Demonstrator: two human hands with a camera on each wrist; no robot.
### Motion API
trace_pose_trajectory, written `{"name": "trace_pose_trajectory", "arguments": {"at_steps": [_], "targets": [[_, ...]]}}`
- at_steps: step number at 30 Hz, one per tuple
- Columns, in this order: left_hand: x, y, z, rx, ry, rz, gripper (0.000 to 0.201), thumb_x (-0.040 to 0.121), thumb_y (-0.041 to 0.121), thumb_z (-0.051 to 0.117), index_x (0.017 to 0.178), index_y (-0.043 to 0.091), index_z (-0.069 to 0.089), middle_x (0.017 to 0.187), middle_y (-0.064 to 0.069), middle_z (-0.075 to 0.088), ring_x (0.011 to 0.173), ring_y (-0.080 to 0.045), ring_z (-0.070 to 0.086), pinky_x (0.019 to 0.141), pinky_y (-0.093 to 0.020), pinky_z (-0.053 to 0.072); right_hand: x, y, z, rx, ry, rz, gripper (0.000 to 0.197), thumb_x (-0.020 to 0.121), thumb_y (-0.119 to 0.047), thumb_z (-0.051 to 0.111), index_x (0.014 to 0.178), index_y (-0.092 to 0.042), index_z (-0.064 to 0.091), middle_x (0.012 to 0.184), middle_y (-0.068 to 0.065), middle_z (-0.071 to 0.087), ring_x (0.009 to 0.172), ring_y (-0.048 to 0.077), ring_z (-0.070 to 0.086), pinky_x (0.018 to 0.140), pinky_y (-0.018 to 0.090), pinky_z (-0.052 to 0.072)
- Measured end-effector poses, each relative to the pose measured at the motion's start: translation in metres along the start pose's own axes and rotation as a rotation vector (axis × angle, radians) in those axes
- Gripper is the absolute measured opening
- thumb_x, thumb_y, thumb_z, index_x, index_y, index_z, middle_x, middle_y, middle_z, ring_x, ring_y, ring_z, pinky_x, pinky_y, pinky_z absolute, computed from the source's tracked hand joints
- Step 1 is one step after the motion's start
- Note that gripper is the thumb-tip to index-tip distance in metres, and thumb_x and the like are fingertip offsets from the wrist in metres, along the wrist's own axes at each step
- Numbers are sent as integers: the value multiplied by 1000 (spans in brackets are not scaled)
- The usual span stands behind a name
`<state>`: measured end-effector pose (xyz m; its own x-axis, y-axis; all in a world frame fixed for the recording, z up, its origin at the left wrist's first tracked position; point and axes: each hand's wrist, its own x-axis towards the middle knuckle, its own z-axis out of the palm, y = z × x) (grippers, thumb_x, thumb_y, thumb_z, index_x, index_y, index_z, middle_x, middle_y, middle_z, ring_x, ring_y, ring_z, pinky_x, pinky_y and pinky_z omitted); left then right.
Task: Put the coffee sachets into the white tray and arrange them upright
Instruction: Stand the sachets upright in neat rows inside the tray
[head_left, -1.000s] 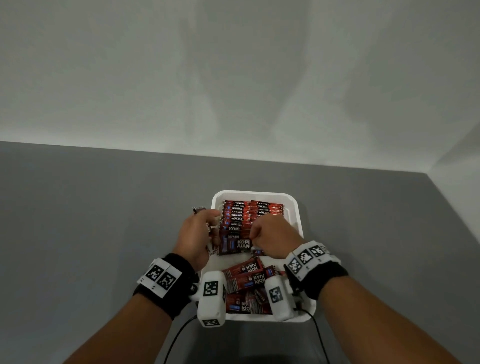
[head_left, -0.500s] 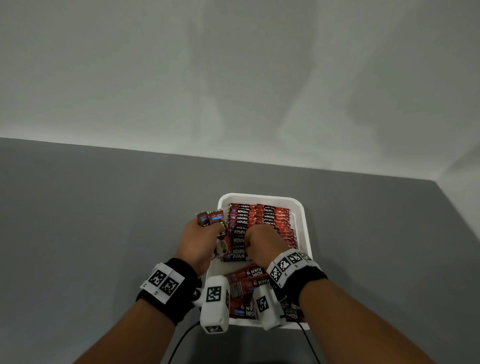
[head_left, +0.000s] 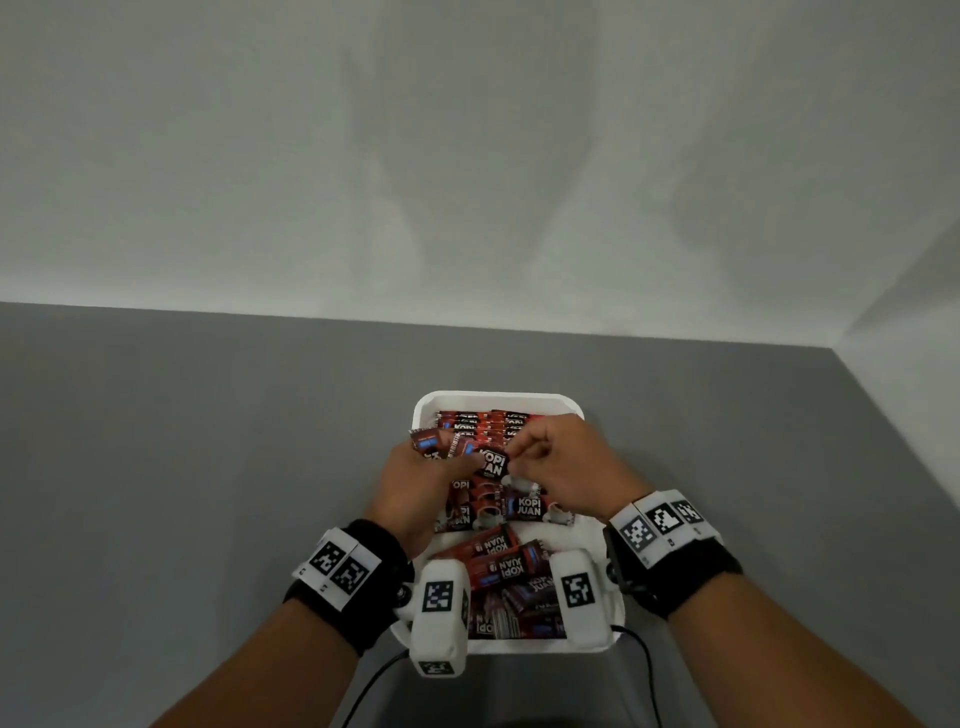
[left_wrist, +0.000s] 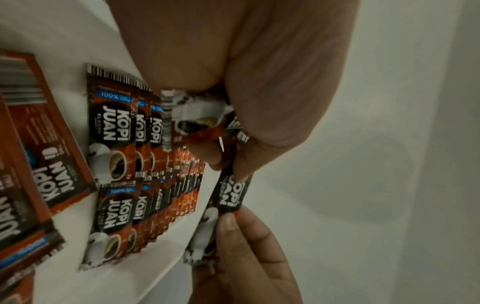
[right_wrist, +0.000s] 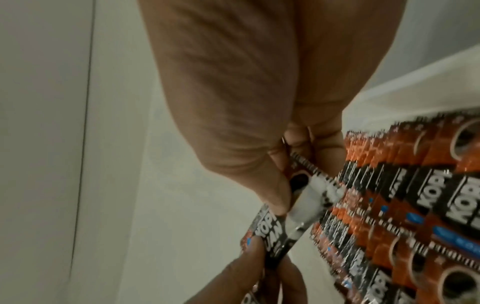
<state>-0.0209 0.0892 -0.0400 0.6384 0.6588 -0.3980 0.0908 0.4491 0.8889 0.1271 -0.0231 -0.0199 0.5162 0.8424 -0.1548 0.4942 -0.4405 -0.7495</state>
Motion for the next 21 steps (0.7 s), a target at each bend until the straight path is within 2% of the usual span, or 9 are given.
{"name": "trace_pose_trajectory", "arguments": {"at_steps": [3, 5, 7, 9, 11, 12, 14, 17, 21], "targets": [[-1, -6, 2, 95, -24, 30, 20, 84, -4, 73, 103, -2, 72, 98, -22, 76, 90, -43, 74, 80, -59, 60, -5, 4, -3, -84, -67, -18, 11, 86, -16, 78, 93, -23, 76, 79, -16, 65, 73, -3, 61, 70, 14, 45], [4, -10, 0, 184, 16, 60, 8, 86, -2, 70, 92, 1, 72, 92, -20, 76, 84, -40, 74, 77, -56, 61, -4, 9, -3, -170, -69, -15, 10, 87, -14, 75, 94, -19, 77, 77, -19, 61, 73, -5, 58, 67, 10, 42], [10, -14, -5, 317, 44, 32, 17, 89, -1, 59, 80, 8, 70, 83, -15, 74, 72, -29, 69, 65, -43, 62, -3, 16, -2, -293, -83, 24, 12, 87, -12, 70, 90, -21, 76, 81, -17, 62, 79, 1, 59, 69, 14, 45], [10, -15, -6, 513, -64, -28, 29, 90, -3, 44, 74, 12, 63, 75, -7, 66, 61, -16, 58, 53, -27, 47, -3, 25, 3, -419, -121, 81, 14, 87, -12, 65, 88, -23, 74, 94, -6, 67, 90, 15, 64, 79, 26, 52], [10, -19, -6, 787, -218, -43, 33, 89, -3, 38, 69, 15, 58, 74, 0, 63, 61, -10, 57, 51, -20, 40, -2, 32, 12, -552, -149, 103, 14, 87, -11, 62, 92, -18, 73, 99, 4, 68, 91, 22, 66, 80, 33, 56], [11, -21, -6, 935, -276, -45, 32, 88, -1, 38, 71, 16, 60, 80, 0, 66, 70, -12, 62, 55, -19, 42, -1, 34, 17, -617, -162, 95, 14, 87, -11, 61, 94, -15, 72, 98, 6, 69, 92, 25, 66, 80, 35, 57], [10, -25, -5, 1150, -336, -55, 26, 86, 6, 41, 89, 11, 67, 101, -5, 70, 94, -20, 65, 73, -25, 50, 0, 35, 23, -733, -172, 64, 14, 86, -11, 60, 96, -11, 70, 99, 11, 69, 93, 30, 66, 82, 38, 58], [12, -32, -5, 1393, -368, -23, 39, 79, 23, 41, 106, 12, 67, 119, -8, 64, 111, -27, 61, 98, -37, 50, 0, 34, 28, -838, -167, 63, 16, 87, -7, 59, 101, -6, 67, 103, 16, 67, 94, 34, 66, 82, 39, 56], [16, -41, -5, 1510, -340, 56, 31, 92, 17, 47, 119, 13, 63, 128, -9, 55, 119, -26, 52, 106, -35, 40, -2, 33, 30, -860, -137, 49, 20, 89, -4, 58, 108, -8, 65, 106, 14, 67, 94, 32, 66, 81, 39, 56]]}}
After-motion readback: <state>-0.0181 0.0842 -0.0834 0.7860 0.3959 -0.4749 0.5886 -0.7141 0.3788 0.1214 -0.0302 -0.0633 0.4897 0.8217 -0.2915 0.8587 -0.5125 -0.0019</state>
